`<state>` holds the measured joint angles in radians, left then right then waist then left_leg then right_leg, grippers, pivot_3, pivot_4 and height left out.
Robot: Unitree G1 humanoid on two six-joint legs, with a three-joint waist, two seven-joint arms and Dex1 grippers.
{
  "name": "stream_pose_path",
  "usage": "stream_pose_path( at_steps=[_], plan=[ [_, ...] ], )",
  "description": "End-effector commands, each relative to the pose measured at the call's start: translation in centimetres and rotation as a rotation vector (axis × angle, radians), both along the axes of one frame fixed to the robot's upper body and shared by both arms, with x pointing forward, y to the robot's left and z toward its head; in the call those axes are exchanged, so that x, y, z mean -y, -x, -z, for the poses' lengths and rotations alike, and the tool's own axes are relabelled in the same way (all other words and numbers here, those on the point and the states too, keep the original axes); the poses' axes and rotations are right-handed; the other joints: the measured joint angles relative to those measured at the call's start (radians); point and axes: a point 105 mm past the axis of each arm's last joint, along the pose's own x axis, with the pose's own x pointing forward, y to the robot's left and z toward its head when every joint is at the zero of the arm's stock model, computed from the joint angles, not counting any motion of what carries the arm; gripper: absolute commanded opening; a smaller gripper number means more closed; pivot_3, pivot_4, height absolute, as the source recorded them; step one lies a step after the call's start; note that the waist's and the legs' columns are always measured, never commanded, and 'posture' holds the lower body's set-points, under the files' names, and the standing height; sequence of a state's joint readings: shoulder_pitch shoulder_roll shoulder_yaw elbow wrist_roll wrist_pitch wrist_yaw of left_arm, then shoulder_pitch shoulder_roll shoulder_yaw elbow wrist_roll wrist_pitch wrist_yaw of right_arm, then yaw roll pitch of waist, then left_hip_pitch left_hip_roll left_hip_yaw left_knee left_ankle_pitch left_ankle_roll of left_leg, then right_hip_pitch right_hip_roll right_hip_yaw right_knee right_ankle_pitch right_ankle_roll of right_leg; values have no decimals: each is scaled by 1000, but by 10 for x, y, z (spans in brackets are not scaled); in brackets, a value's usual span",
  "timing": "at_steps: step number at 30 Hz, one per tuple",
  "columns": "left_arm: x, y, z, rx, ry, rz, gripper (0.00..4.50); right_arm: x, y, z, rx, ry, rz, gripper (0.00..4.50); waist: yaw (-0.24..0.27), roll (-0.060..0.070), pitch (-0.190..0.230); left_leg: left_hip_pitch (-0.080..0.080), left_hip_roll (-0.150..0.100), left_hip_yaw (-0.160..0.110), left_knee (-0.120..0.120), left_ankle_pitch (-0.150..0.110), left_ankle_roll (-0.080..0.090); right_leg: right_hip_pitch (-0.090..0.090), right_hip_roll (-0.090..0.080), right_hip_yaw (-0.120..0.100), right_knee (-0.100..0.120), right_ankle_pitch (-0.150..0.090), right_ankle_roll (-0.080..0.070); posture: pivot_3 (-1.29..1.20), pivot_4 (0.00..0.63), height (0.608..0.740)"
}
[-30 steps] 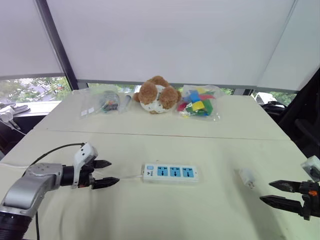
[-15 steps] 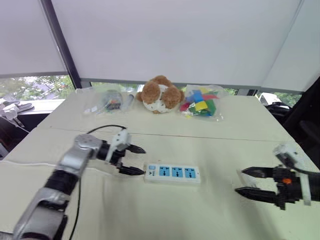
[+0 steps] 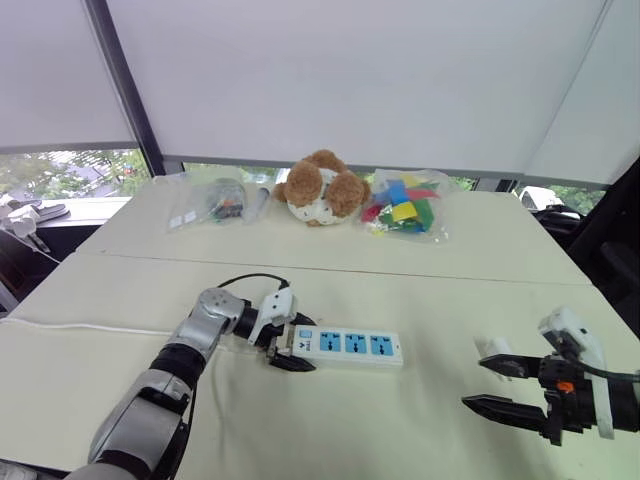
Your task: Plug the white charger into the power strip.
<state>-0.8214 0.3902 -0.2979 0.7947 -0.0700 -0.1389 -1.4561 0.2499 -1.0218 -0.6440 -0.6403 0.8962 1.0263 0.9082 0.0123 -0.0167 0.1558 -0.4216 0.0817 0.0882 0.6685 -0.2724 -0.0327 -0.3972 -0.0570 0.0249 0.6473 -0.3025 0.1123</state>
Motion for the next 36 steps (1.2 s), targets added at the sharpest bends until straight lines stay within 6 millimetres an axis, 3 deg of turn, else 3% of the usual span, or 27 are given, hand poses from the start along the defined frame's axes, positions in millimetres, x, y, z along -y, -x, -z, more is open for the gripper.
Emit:
stream_pose_path(
  at_steps=[1,3,7,14,18,27,36],
  plan=[
    [1,-4,-4,23,-4,4,3690,5,-1,-9,48,9,9,4500,0,0,0,0,0,-1,0,0,0,0,1,0,0,0,0,0,150,739],
    [2,-6,-5,23,8,-13,3060,6,-2,-12,52,7,11,4500,0,0,0,0,0,-3,0,0,0,0,1,0,0,0,0,0,150,739],
    [1,-6,-4,36,-4,-2,3089,14,-7,-15,71,32,71,4500,1,0,0,0,0,-4,0,0,0,1,1,0,1,0,0,0,150,739],
    [-17,-3,-10,116,-121,99,3089,74,-46,-49,17,145,336,4500,-4,1,-1,0,0,-4,1,0,-1,0,2,0,2,0,-1,0,150,739],
    [-11,-2,-10,128,-102,95,3089,106,-69,-49,-104,253,460,4500,-11,2,-1,1,1,-3,-1,0,0,-2,2,1,2,0,-1,0,150,739],
    [20,22,3,85,8,91,3089,101,-107,-35,-343,289,415,4500,3,7,-2,-7,0,-2,2,1,-1,-9,2,3,3,-1,-1,0,150,739],
    [32,33,11,54,48,45,3089,107,-106,-14,-562,353,422,4500,29,13,-3,-16,-1,-1,15,-4,7,-12,0,3,5,0,-1,0,150,739]
  ],
)
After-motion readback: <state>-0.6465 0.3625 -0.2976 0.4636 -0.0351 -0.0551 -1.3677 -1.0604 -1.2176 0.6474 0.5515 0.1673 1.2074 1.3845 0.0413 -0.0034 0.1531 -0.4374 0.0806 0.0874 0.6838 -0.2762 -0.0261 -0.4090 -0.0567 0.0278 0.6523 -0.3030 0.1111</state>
